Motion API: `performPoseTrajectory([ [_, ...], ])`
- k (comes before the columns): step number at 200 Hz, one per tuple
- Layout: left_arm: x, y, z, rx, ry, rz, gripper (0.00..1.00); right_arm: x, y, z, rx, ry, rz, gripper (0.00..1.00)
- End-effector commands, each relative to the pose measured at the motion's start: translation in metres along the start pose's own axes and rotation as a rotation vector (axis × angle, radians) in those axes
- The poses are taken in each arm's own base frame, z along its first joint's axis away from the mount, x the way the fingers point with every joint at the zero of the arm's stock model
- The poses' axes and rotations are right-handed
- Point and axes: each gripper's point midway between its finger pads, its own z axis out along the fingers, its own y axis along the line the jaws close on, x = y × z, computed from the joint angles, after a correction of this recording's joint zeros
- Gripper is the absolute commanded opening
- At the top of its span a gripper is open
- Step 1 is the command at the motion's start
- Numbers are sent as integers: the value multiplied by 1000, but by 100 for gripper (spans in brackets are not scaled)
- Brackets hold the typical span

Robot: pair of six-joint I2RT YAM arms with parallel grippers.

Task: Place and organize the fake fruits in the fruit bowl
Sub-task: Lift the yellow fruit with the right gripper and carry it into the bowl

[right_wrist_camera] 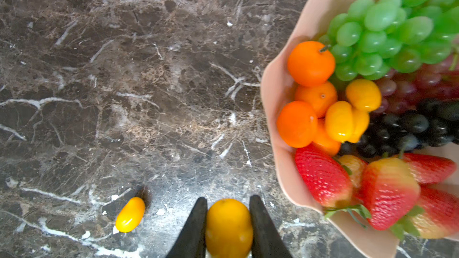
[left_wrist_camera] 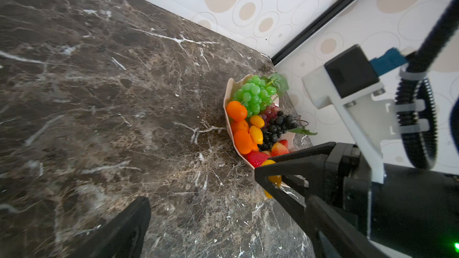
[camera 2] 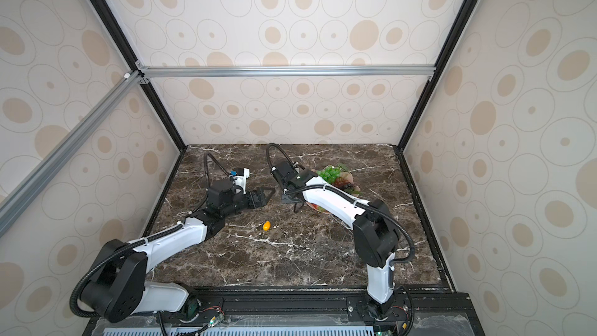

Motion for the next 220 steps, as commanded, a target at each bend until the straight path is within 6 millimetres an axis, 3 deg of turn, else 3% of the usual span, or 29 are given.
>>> performPoseTrajectory([
  [1,-24,-33,12,69,-55,36,98,-10,-29,-14,28,-47,68,28],
  [39,-23,-52,34,94,-24,65,98,-18,-71,-14,66,-52,116,28],
  [88,-18,-76,59,136,6,83,98,-21,-104,0,27,-22,215,28],
  [150,-7,-94,88,174,49,91,98,-31,-131,22,-4,-3,288,28],
  [220,1,-113,106,204,76,98,98,-35,-148,51,5,36,314,28],
])
